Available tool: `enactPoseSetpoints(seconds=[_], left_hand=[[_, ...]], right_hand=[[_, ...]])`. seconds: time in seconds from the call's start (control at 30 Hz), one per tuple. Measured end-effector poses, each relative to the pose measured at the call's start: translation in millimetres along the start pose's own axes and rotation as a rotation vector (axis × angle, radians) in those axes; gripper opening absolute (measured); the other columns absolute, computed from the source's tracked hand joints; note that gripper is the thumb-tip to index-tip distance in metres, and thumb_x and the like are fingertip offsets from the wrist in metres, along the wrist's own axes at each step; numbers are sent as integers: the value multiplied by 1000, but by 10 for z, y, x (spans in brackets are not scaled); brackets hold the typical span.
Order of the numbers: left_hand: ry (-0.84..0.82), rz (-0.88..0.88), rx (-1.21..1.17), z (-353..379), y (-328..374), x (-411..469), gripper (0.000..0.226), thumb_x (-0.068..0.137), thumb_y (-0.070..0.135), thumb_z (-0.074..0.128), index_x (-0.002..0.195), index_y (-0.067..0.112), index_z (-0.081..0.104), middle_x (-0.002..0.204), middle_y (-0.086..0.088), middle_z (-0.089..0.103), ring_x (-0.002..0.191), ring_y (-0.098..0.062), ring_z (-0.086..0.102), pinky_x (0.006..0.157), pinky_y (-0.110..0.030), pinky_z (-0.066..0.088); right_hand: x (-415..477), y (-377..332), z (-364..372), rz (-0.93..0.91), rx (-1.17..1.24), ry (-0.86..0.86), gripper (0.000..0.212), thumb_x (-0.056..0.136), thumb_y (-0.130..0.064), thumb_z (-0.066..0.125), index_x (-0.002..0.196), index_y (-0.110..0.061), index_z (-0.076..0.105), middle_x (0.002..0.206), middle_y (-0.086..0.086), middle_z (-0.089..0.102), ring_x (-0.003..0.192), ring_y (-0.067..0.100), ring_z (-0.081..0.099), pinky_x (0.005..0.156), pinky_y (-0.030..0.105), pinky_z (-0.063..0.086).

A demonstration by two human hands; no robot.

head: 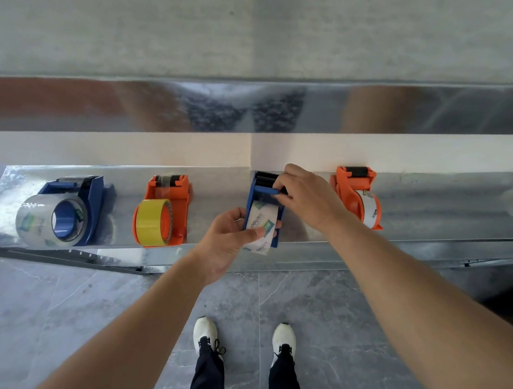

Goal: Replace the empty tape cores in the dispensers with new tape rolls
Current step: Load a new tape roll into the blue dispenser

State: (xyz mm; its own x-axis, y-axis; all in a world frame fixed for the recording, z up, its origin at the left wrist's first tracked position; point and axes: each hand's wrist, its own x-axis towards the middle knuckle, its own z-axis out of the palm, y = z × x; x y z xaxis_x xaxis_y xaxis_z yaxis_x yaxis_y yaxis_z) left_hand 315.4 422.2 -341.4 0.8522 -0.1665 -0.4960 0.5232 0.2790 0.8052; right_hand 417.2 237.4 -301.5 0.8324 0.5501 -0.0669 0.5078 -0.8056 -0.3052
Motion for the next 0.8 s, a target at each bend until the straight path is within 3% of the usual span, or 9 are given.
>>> enactPoseSetpoints(seconds=[0.13,0.3,0.4,0.47,0.6,0.8], left_hand=[[-10,-6,-12,-5,20,15,40,94,-6,67,133,-6,58,122,-18,78,119,-31,74,99,-37,55],[-25,-3,-8,-34,14,24,41,96,-5,66,135,-6,56,125,-20,76,121,-33,72,97,-36,56],[-50,7,9,-74,9,24,43,96,-6,65,138,-6,54,128,-20,75,123,-33,71,99,-36,56],[-81,20,42,-81,-1,26,44,96,-10,65,138,-5,54,128,-19,75,123,-32,71,99,-34,57],[-120,34,83,-78,5,6,44,95,-14,63,137,-3,54,127,-17,76,121,-29,73,95,-32,58],[-123,33,103,-39,22,28,50,93,-19,62,136,4,54,128,-15,76,124,-28,71,96,-32,58]], right_hand=[[27,85,-9,-20,76,-42,16,100,-23,65,109,-12,71,108,-3,57,90,15,62,84,33,56],[29,145,76,14,153,17,10,99,-20,68,105,-14,74,102,-6,57,86,10,61,81,28,54],[30,135,102,171,342,136,2,92,-17,76,93,-18,77,87,-10,58,74,5,54,70,12,42],[51,120,100,292,498,185,3,90,-21,80,87,-20,78,82,-6,65,74,8,57,66,12,42],[107,88,123,430,737,170,4,87,-22,82,86,-20,79,80,-1,72,73,9,60,69,25,54],[214,-19,218,519,829,299,5,88,-18,79,85,-15,76,72,-5,66,61,0,53,56,8,44]])
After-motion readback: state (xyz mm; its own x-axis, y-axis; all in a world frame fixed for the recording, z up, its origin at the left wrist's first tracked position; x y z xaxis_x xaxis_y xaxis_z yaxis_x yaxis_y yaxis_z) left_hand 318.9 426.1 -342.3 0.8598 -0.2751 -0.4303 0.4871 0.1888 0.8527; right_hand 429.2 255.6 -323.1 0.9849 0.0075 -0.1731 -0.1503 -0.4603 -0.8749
